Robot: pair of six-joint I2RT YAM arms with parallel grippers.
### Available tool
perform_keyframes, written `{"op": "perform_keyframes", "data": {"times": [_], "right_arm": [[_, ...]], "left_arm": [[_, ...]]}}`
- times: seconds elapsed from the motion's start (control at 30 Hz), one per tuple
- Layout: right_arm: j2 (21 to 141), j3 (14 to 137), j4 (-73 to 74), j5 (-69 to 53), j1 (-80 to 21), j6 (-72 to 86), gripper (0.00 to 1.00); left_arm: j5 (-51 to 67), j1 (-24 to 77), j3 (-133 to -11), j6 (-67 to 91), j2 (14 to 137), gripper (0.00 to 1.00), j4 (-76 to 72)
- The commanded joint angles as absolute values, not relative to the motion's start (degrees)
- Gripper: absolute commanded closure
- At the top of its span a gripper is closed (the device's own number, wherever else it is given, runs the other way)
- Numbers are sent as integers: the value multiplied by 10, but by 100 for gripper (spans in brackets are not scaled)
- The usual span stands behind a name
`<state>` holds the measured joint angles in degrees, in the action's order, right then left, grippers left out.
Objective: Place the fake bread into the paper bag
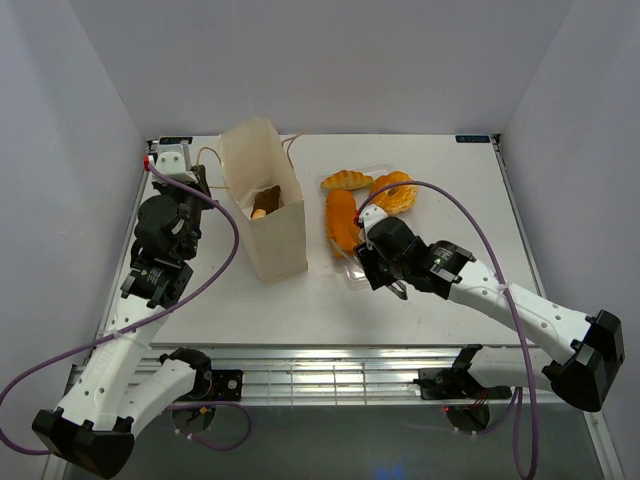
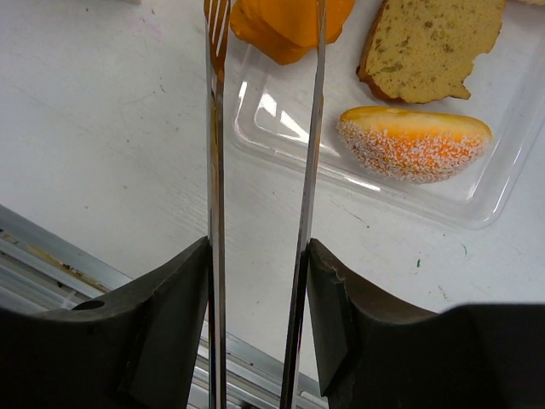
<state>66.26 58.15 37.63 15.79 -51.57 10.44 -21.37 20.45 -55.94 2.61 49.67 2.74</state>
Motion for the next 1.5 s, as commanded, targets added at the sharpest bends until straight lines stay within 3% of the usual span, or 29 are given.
{"op": "perform_keyframes", "data": {"times": [0.0,1.1,1.2,1.27,1.47], "right_arm": [[680,605,379,214,-531,100,47],[797,655,405,334,-617,107,46],[810,662,417,342,-620,114,50],[814,666,424,341,-620,118,61],[810,671,431,331,-620,120,72]], "left_arm": [[-206,202,-563,31,494,100,30],[-200,202,-563,32,492,100,31],[-200,203,-563,32,493,100,31],[-200,202,-563,33,493,100,31],[-201,202,-563,32,492,100,31]]}}
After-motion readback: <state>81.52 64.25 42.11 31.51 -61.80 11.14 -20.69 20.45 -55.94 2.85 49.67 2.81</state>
